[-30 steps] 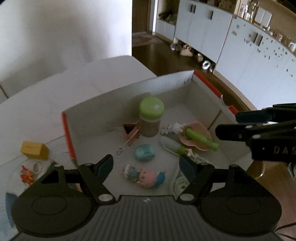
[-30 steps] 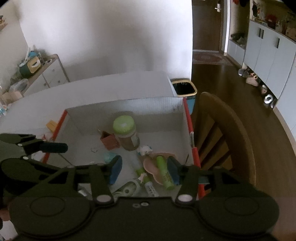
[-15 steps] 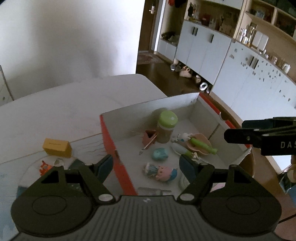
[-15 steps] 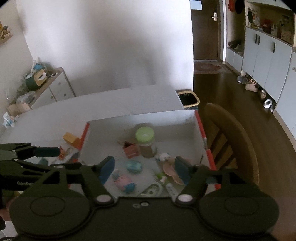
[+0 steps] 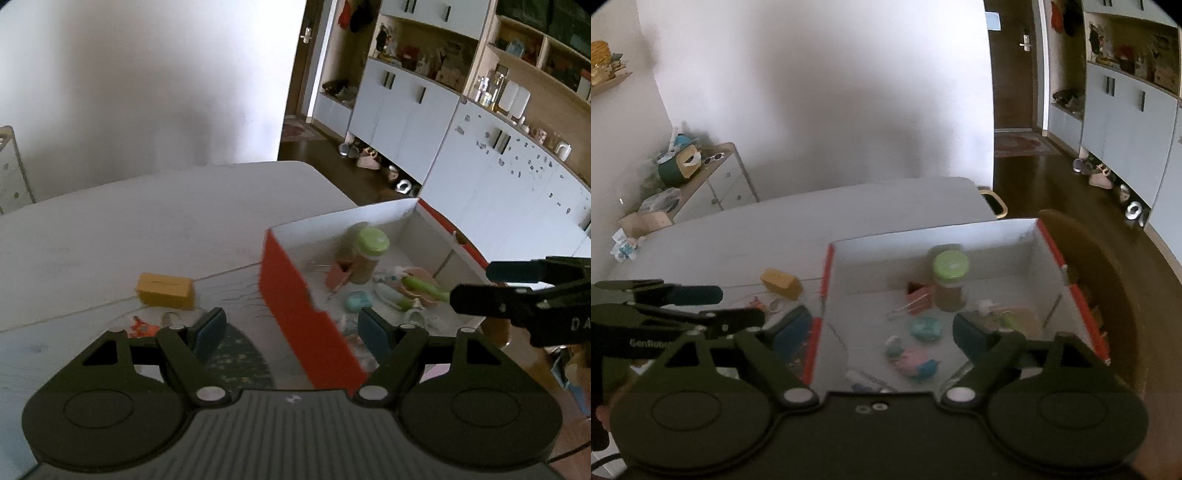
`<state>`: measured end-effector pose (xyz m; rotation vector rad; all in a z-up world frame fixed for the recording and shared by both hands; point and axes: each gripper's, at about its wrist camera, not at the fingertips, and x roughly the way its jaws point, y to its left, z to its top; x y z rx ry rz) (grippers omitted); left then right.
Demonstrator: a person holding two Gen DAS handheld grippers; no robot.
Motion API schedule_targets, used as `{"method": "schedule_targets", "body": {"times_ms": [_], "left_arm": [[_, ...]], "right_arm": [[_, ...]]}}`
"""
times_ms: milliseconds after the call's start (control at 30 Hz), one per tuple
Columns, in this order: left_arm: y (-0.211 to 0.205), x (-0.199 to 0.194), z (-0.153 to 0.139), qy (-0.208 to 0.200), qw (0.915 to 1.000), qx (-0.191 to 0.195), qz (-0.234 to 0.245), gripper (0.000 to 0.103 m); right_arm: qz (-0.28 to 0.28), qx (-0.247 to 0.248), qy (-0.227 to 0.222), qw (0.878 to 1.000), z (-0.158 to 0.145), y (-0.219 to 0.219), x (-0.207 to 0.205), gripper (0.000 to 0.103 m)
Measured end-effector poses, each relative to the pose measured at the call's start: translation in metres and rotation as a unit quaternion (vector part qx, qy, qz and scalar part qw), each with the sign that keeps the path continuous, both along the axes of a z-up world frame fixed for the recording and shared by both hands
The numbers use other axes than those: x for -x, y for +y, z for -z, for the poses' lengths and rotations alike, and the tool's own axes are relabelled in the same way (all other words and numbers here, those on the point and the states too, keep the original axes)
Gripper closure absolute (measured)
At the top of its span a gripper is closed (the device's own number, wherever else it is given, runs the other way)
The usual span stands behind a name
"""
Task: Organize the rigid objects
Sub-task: 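Withdraw both tools from the box toward the yellow box and keychain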
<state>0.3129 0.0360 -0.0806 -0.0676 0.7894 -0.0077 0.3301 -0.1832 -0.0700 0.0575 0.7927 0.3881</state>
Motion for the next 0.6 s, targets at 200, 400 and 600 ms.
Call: {"method": "schedule_targets", "body": {"times_ms": [200, 400, 600], "left_arm": [[0.036, 0.014, 0.001, -0.012, 0.9999, 0.0, -0.001, 0.023], [0.07, 0.026, 0.006, -0.023, 0.9997, -0.002, 0.001, 0.023], [0.098, 0.03, 0.016, -0.031, 0.9995, -0.008, -0.002, 0.021]], "right_arm": [[-0.013, 0.001, -0.004, 1.0, 0.004, 0.036, 0.012, 0.013], [-0.021, -0.002, -0.004, 1.0, 0.007, 0.07, 0.019, 0.009], [-0.032, -0.002, -0.001, 0.999, 0.012, 0.103, 0.018, 0.006]]}}
